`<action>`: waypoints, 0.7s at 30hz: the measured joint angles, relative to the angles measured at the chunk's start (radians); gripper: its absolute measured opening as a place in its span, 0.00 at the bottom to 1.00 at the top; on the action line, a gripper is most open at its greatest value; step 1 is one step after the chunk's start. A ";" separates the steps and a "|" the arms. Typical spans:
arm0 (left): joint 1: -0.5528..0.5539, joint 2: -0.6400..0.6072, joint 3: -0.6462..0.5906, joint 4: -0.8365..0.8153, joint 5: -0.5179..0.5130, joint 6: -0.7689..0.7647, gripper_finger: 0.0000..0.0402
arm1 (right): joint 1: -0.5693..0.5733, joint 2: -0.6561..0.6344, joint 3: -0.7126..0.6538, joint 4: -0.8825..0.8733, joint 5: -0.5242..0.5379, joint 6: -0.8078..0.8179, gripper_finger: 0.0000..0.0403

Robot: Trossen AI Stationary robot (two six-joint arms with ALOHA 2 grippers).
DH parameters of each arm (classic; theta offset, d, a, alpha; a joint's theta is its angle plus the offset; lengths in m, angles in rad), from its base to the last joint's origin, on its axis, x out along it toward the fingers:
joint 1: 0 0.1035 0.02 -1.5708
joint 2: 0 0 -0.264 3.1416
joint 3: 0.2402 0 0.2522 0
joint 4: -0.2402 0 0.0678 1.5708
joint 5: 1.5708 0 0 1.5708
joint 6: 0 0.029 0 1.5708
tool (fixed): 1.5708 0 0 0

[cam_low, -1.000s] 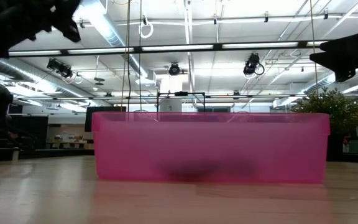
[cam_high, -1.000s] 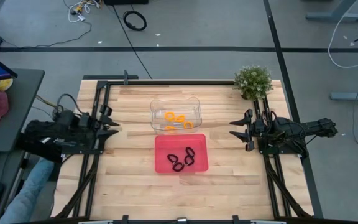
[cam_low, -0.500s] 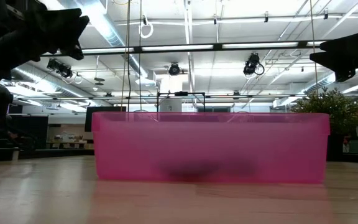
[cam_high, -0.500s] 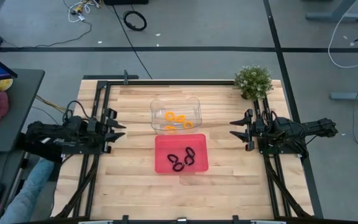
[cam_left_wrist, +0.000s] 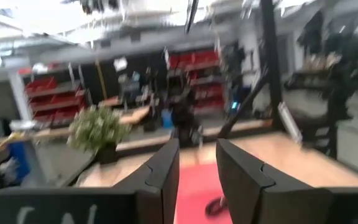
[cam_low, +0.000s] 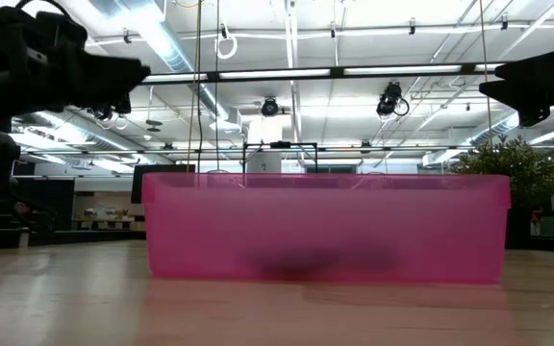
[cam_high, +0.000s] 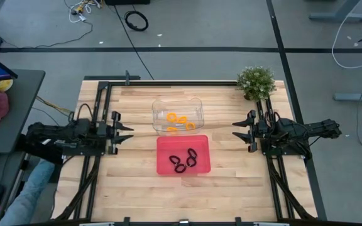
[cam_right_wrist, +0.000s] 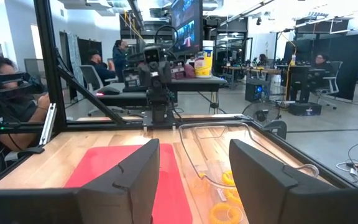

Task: Sort spring keychains
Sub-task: Return to Home Position

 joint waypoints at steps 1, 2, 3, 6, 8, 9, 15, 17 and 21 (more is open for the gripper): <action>0.000 0.000 0.000 -0.026 -0.012 0.004 0.28 | 0.000 0.000 0.000 0.000 0.000 0.000 0.49; 0.000 0.000 0.000 -0.052 -0.026 0.005 0.28 | 0.000 0.000 0.000 0.000 0.000 0.000 0.49; 0.000 0.000 0.000 -0.077 -0.042 0.005 0.28 | 0.000 0.000 0.000 0.000 0.000 0.000 0.49; 0.000 0.000 0.000 -0.141 -0.088 0.010 0.28 | 0.000 0.000 0.000 0.000 0.000 0.000 0.49; 0.000 0.000 0.001 -0.173 -0.097 0.035 0.28 | 0.000 0.000 0.000 0.000 0.000 0.000 0.49; 0.000 0.001 0.000 -0.174 -0.095 0.039 0.28 | 0.000 0.000 0.000 0.000 0.000 0.000 0.49; 0.000 0.000 0.001 -0.180 -0.086 0.018 0.28 | 0.000 0.000 0.000 0.000 0.000 0.000 0.49; 0.000 0.000 0.001 -0.183 -0.086 0.006 0.28 | 0.000 0.000 0.000 0.000 0.000 0.000 0.49; 0.000 0.000 0.001 -0.190 -0.049 0.007 0.28 | 0.000 0.000 0.000 0.000 0.000 0.000 0.49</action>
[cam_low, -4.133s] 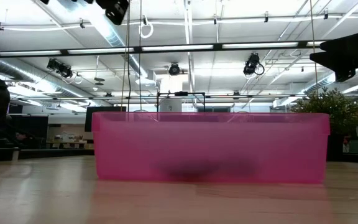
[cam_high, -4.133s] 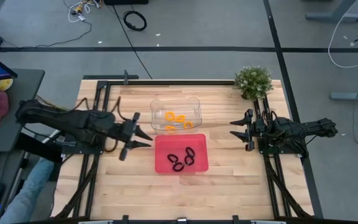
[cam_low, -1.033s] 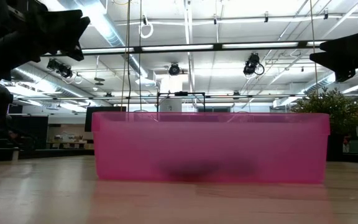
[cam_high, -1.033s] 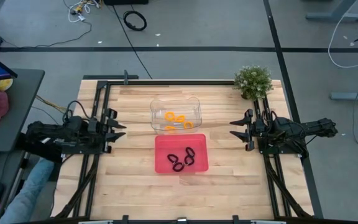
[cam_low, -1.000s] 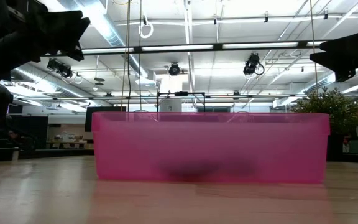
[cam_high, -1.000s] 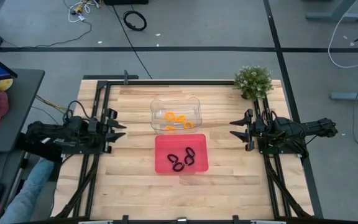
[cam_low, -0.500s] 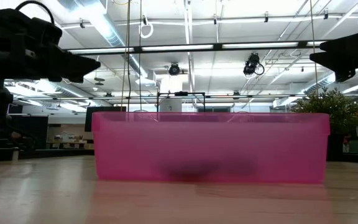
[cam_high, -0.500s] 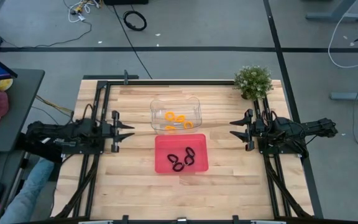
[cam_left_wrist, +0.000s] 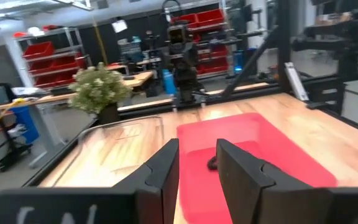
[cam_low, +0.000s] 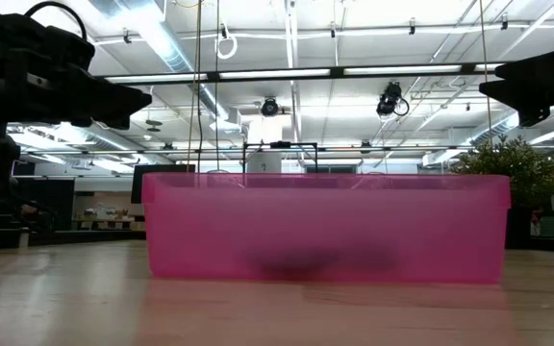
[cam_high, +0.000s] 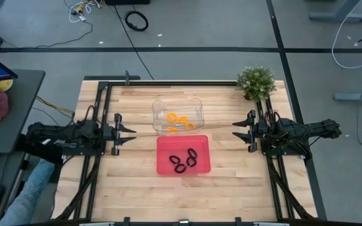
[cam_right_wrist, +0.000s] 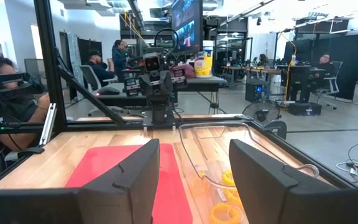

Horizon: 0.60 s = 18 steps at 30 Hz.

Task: Sort spring keychains
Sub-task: Return to Home Position

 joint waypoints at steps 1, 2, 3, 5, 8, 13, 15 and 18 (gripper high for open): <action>0.000 0.000 0.000 -0.003 0.010 0.002 0.28 | 0.000 0.000 0.000 0.000 0.000 0.000 0.49; 0.000 0.000 0.000 -0.007 0.018 0.002 0.28 | 0.000 0.000 0.000 0.000 0.000 0.000 0.49; 0.000 0.000 0.000 -0.009 0.022 0.003 0.28 | 0.000 0.000 0.000 0.000 0.000 0.000 0.49; 0.000 0.000 0.000 -0.011 0.032 0.010 0.28 | 0.000 0.000 0.000 0.000 0.000 0.000 0.49; 0.000 0.000 0.005 -0.032 0.066 0.024 0.28 | 0.000 0.000 0.000 0.000 0.000 0.000 0.49; 0.000 0.000 0.024 -0.089 0.089 0.018 0.28 | 0.000 0.000 0.000 0.000 0.000 0.000 0.49; 0.000 0.000 0.024 -0.090 0.089 0.017 0.28 | 0.000 0.000 0.000 0.000 0.000 0.000 0.49; 0.000 0.000 0.025 -0.091 0.089 0.016 0.28 | 0.000 0.000 0.000 0.000 0.000 0.000 0.49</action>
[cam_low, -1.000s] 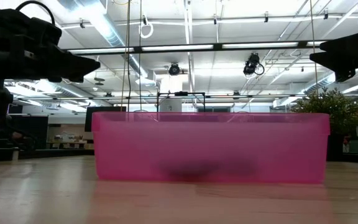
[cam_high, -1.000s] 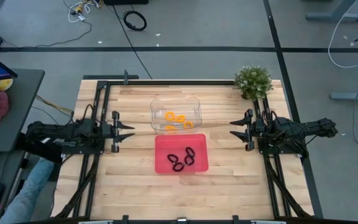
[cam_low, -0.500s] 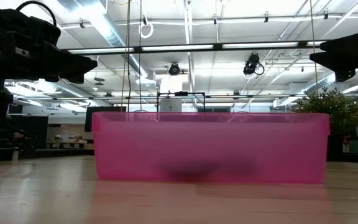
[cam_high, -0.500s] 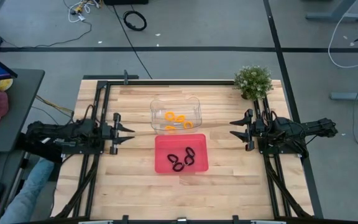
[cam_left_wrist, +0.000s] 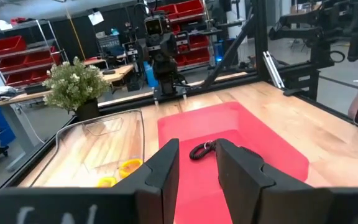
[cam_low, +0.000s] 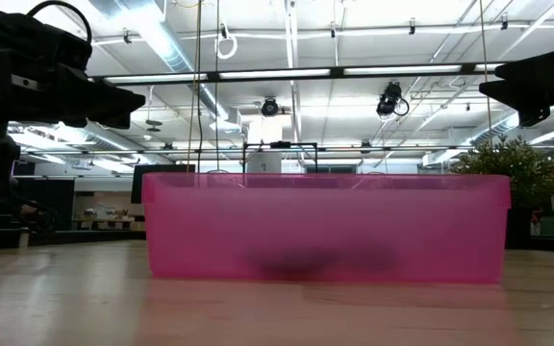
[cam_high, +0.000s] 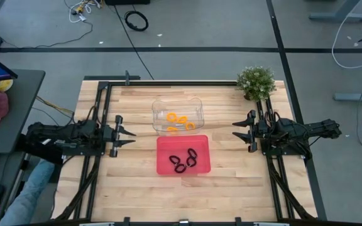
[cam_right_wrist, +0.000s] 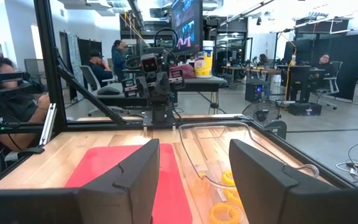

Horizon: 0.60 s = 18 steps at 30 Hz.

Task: Sort spring keychains
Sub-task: Return to Home Position

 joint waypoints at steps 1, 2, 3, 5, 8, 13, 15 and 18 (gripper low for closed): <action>0.000 0.000 0.000 0.000 0.000 0.000 0.28 | 0.000 0.000 0.000 0.000 0.000 0.000 0.49; 0.000 0.000 0.000 0.001 0.000 0.003 0.28 | 0.000 0.000 0.000 0.000 0.000 0.000 0.49; 0.000 0.000 0.000 0.002 0.000 0.010 0.28 | 0.000 0.000 0.000 0.000 0.000 0.000 0.49; 0.000 0.000 0.000 0.009 -0.002 0.048 0.28 | 0.000 0.000 0.000 0.000 0.000 0.000 0.49; 0.000 0.000 -0.001 0.035 -0.003 0.085 0.28 | 0.000 0.000 0.000 0.000 0.000 0.000 0.49; 0.000 0.000 -0.002 0.058 -0.006 0.085 0.28 | 0.000 0.000 0.000 0.000 0.000 0.000 0.49; 0.000 0.000 -0.002 0.061 -0.006 0.085 0.28 | 0.000 0.000 0.000 0.000 0.000 0.000 0.49; 0.000 0.000 -0.002 0.066 -0.005 0.085 0.28 | 0.000 0.000 0.000 0.000 0.000 0.000 0.49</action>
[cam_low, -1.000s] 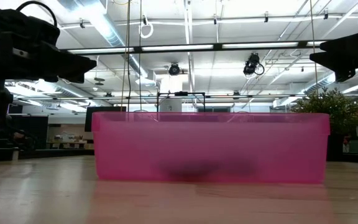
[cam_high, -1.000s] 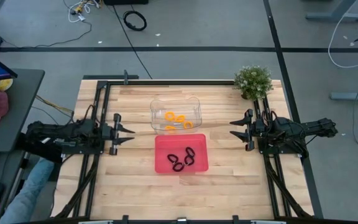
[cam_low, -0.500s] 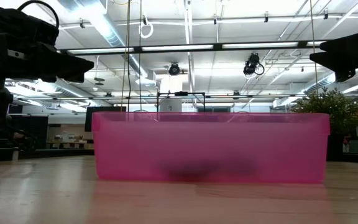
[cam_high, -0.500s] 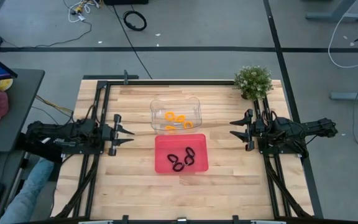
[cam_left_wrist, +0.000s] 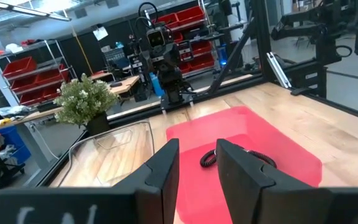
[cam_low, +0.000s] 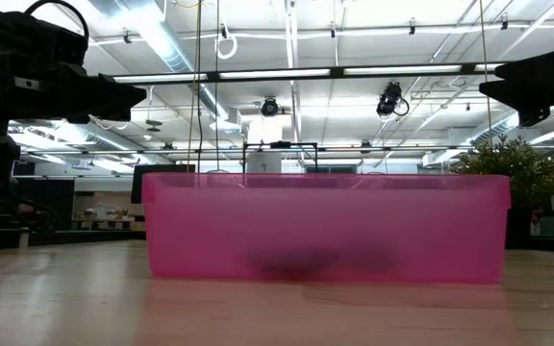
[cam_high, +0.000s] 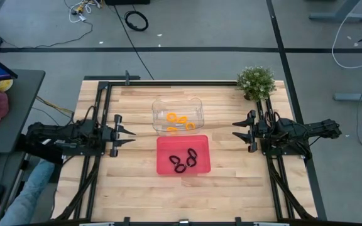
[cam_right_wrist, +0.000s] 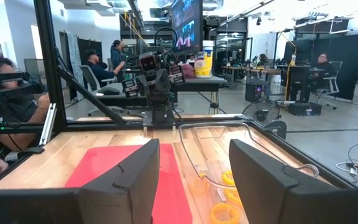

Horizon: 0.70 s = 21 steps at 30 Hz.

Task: Sort spring keychains
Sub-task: Return to Home Position

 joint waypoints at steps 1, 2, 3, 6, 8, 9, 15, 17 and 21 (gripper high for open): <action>0.000 0.000 0.000 0.000 0.000 0.000 0.28 | 0.000 0.000 0.000 0.000 0.000 0.000 0.49; 0.000 0.000 0.000 0.003 0.000 0.000 0.28 | 0.000 0.000 0.000 0.000 0.000 0.000 0.49; 0.000 0.000 0.000 0.005 0.000 0.000 0.28 | 0.000 0.000 0.000 0.000 0.000 0.000 0.49; 0.000 0.000 0.000 0.006 0.002 0.000 0.28 | 0.000 0.000 0.000 0.000 0.000 0.000 0.49; 0.000 0.000 0.001 0.006 0.002 0.000 0.28 | 0.000 0.000 0.000 0.000 0.000 0.000 0.49; 0.000 0.000 0.001 0.007 0.002 0.000 0.28 | 0.000 0.000 0.000 0.000 0.000 0.000 0.49; 0.000 0.000 0.002 0.007 0.002 0.000 0.28 | 0.000 0.000 0.000 0.000 0.000 0.000 0.49; 0.000 0.000 0.002 0.008 0.002 0.000 0.28 | 0.000 0.000 0.000 0.000 0.000 0.000 0.49; 0.000 0.000 0.002 0.008 0.002 0.000 0.28 | 0.000 0.000 0.000 0.000 0.000 0.000 0.49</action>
